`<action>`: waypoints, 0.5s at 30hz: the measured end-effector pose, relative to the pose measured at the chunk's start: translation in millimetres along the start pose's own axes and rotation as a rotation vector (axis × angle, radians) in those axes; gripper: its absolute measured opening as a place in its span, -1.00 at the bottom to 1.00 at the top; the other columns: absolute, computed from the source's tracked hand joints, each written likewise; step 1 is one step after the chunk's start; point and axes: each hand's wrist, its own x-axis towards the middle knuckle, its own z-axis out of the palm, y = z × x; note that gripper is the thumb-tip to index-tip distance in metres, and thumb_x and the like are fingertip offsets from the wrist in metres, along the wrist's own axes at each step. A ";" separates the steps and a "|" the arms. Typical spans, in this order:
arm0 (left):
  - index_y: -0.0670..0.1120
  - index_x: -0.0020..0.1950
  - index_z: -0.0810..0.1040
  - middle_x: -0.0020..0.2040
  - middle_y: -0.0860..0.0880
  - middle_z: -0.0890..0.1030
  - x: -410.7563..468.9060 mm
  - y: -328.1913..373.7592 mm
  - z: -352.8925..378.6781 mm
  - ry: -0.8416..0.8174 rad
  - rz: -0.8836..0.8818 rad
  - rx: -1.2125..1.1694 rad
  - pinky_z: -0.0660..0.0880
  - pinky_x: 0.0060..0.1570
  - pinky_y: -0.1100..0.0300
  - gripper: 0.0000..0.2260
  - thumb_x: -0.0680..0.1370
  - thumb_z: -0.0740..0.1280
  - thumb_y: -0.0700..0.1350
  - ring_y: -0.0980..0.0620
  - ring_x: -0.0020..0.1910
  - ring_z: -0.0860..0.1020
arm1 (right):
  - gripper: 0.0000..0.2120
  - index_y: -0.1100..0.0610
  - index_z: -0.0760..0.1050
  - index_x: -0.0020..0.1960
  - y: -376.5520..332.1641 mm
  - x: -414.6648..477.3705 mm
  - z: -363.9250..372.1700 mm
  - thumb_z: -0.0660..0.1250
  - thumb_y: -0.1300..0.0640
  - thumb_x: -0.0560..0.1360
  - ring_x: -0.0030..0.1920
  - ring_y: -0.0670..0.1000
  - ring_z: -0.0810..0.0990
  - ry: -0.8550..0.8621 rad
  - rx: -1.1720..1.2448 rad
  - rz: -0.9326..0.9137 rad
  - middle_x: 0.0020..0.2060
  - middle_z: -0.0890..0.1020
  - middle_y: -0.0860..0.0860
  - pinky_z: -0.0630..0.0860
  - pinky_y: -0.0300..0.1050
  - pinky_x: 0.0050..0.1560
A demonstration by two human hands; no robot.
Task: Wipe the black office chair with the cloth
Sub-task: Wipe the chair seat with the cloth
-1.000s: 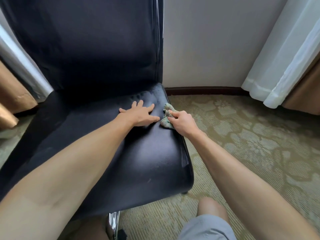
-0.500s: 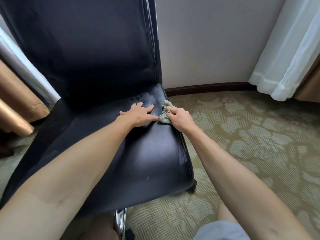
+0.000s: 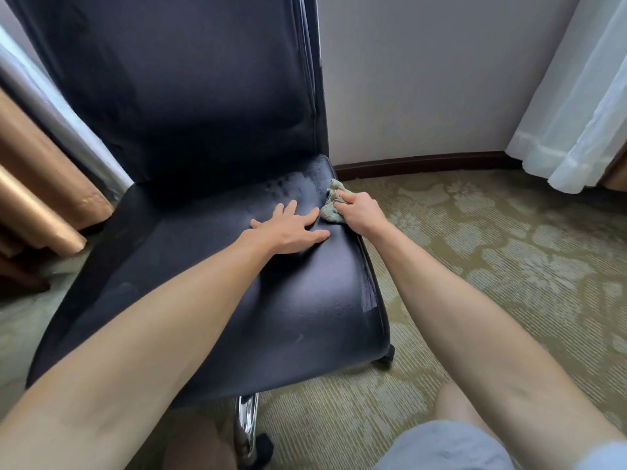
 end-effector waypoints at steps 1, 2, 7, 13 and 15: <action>0.27 0.56 -0.04 0.61 -0.04 -0.16 2.1 0.9 0.2 -0.002 -0.009 0.000 -0.12 0.33 -0.47 -0.37 0.54 0.03 0.41 -0.10 0.56 -0.23 | -0.58 -0.02 0.43 0.40 1.0 0.5 -0.6 0.26 0.03 0.55 0.39 0.09 0.40 -0.003 0.001 -0.008 0.36 0.49 0.02 0.29 -0.17 0.35; 0.27 0.56 -0.05 0.61 -0.04 -0.17 4.1 2.0 0.4 -0.001 -0.019 -0.001 -0.13 0.33 -0.47 -0.37 0.54 0.02 0.41 -0.10 0.56 -0.24 | -0.59 -0.02 0.44 0.40 2.3 -0.1 -1.3 0.27 0.04 0.55 0.38 0.08 0.41 -0.003 0.000 -0.018 0.35 0.50 0.02 0.30 -0.18 0.34; 0.27 0.56 -0.06 0.61 -0.04 -0.17 9.7 5.0 -0.4 0.022 -0.039 -0.014 -0.11 0.34 -0.49 -0.38 0.54 0.00 0.40 -0.13 0.56 -0.23 | -0.64 -0.06 0.51 0.32 17.6 -29.8 -10.9 0.27 0.05 0.54 0.30 0.07 0.48 -0.008 0.048 -0.076 0.26 0.58 0.01 0.37 -0.12 0.31; 0.26 0.57 -0.06 0.60 -0.05 -0.18 10.0 7.0 -3.5 0.011 -0.064 -0.030 -0.11 0.35 -0.47 -0.38 0.55 0.00 0.38 -0.13 0.56 -0.24 | -0.63 -0.06 0.48 0.35 46.6 -59.8 -15.2 0.30 0.02 0.54 0.35 -0.07 0.43 -0.009 0.090 -0.086 0.32 0.52 -0.10 0.30 -0.23 0.31; 0.25 0.57 -0.06 0.60 -0.05 -0.18 8.2 8.9 -5.9 0.006 -0.070 -0.034 -0.10 0.36 -0.45 -0.39 0.56 0.01 0.36 -0.11 0.56 -0.24 | -0.63 -0.06 0.48 0.34 37.6 -48.3 -15.4 0.28 0.03 0.54 0.36 0.00 0.43 -0.012 0.054 -0.092 0.31 0.53 -0.07 0.30 -0.17 0.34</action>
